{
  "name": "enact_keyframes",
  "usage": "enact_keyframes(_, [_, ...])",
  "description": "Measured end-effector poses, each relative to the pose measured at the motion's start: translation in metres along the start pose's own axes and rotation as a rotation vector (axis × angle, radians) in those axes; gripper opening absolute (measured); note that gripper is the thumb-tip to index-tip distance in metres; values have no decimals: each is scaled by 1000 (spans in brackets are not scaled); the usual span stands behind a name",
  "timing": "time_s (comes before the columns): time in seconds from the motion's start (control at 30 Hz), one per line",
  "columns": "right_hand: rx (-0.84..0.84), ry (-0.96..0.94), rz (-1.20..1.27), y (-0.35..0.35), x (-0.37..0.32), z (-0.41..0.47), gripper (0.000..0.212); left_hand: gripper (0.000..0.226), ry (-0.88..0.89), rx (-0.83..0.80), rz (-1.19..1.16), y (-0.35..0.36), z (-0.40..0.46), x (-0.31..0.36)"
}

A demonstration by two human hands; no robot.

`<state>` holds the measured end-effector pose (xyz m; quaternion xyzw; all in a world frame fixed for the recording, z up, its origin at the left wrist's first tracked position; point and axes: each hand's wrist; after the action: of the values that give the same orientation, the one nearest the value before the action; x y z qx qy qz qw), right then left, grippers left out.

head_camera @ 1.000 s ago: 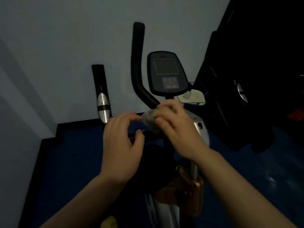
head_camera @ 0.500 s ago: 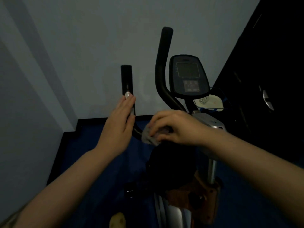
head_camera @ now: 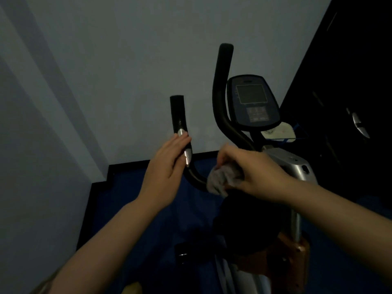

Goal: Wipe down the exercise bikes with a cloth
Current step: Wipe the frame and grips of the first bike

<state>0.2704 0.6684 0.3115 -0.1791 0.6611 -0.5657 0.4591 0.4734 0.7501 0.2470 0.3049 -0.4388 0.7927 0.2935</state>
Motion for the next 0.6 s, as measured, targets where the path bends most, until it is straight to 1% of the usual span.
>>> enact_keyframes(0.07, [56,14,10,18,-25,14,37,40,17,22,-42,-3,3,0])
enact_keyframes(0.13, [84,70,-27,32,-49,27,39,37,8,25,-120,-10,10,-2])
enact_keyframes(0.2, [129,194,-80,35,-60,24,35,37,8,13,-216,-23,20,-7])
enact_keyframes(0.27, [181,366,-84,42,-71,10,32,37,46,14,-243,-38,34,-13])
enact_keyframes(0.33, [240,497,-134,54,-94,12,35,38,85,15,-234,-50,51,-21])
enact_keyframes(0.37, [300,525,-142,63,-105,22,40,39,96,-4,-244,-53,61,-26])
enact_keyframes(0.43, [443,587,-5,77,-121,48,52,42,117,-57,-268,-55,78,-34])
enact_keyframes(0.53, [600,646,352,87,-121,64,60,46,160,-139,-319,-52,93,-39])
enact_keyframes(0.57, [649,664,391,93,-119,59,63,46,166,-165,-340,-52,96,-40])
enact_keyframes(0.6, [682,700,374,99,-118,52,69,45,177,-183,-360,-53,99,-42])
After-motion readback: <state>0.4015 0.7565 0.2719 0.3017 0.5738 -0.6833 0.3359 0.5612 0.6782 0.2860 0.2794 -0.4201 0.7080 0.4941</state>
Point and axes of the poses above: each hand's wrist, its own z-axis towards the middle knuckle, its own y-axis out of the palm, x = y × z, and after that the axes turned 3 degrees about -z, right-handed
